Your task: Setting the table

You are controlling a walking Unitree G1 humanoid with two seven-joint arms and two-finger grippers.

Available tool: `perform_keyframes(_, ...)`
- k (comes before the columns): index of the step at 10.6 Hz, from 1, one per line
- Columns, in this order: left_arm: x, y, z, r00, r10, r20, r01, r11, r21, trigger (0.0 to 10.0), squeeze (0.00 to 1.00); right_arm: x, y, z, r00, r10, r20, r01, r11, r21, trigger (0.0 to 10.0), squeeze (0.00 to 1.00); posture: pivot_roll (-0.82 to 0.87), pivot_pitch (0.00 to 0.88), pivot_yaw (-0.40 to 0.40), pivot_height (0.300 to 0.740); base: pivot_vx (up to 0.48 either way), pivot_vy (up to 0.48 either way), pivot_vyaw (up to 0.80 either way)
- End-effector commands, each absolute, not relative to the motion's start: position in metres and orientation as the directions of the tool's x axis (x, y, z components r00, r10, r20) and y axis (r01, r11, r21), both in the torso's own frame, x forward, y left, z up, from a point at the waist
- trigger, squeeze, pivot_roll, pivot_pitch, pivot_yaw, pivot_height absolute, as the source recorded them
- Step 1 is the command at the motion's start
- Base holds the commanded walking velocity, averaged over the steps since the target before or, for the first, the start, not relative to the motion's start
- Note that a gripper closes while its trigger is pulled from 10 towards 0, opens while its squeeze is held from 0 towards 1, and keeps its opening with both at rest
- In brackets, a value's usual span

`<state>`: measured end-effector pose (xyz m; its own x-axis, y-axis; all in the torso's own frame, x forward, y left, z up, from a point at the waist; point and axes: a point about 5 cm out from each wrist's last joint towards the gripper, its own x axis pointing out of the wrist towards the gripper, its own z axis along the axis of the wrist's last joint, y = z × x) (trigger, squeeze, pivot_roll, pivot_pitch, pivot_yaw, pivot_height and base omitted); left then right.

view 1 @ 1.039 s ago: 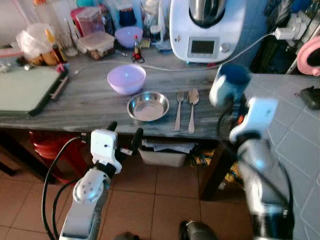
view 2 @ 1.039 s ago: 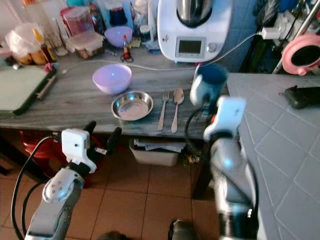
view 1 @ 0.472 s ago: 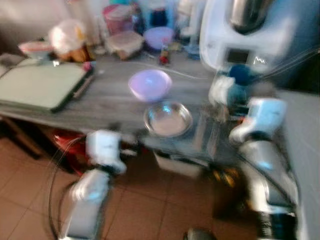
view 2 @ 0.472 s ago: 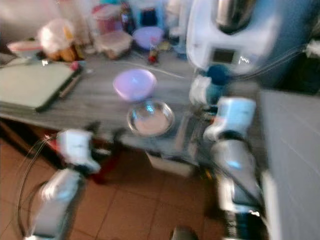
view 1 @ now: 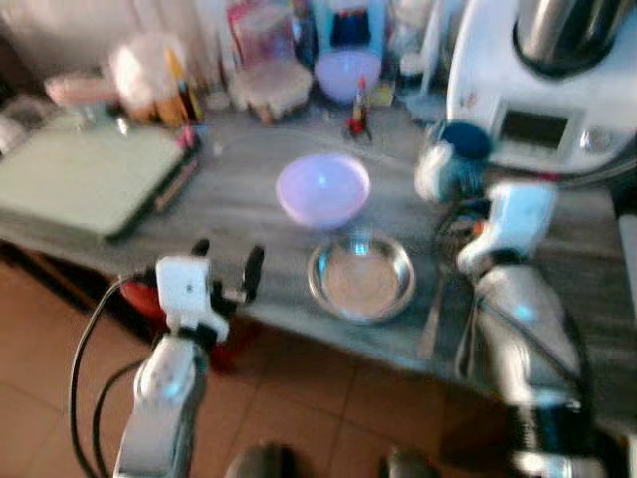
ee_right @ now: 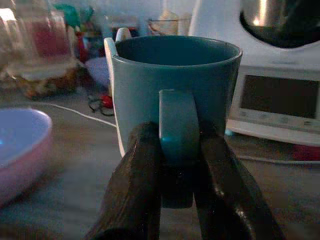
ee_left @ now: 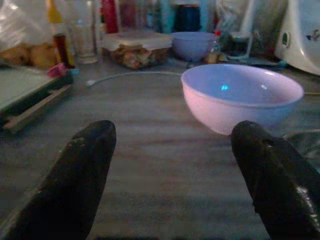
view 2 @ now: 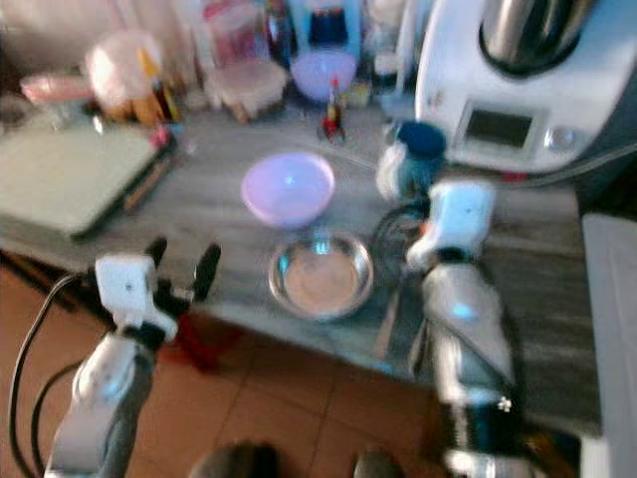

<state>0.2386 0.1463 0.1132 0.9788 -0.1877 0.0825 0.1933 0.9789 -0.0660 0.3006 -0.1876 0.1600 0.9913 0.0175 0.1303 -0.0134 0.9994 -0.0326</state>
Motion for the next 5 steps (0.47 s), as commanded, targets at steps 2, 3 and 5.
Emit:
perform_keyframes(2,0.233,0.159,0.111,0.984,-0.165,0.062,0.168,0.984,-0.054,10.0,0.00,0.303,-0.174,0.159,0.991,0.055,0.119,-0.053,0.998,-0.020,10.0,0.00,-0.03,0.075,0.045,0.740,0.000,0.000,0.00)
perform_keyframes(3,0.231,0.159,0.109,0.984,-0.170,0.051,0.173,0.983,-0.059,10.0,0.00,0.303,-0.170,0.155,0.991,0.086,0.099,-0.087,0.996,0.003,10.0,0.00,-0.03,0.078,0.049,0.740,0.000,0.000,0.00)
perform_keyframes(5,0.230,0.152,0.111,0.977,-0.204,0.059,0.207,0.976,-0.062,10.0,0.00,0.306,-0.168,0.151,0.991,0.112,0.080,-0.112,0.994,-0.002,10.0,0.00,-0.03,0.087,0.051,0.740,0.000,0.000,0.00)
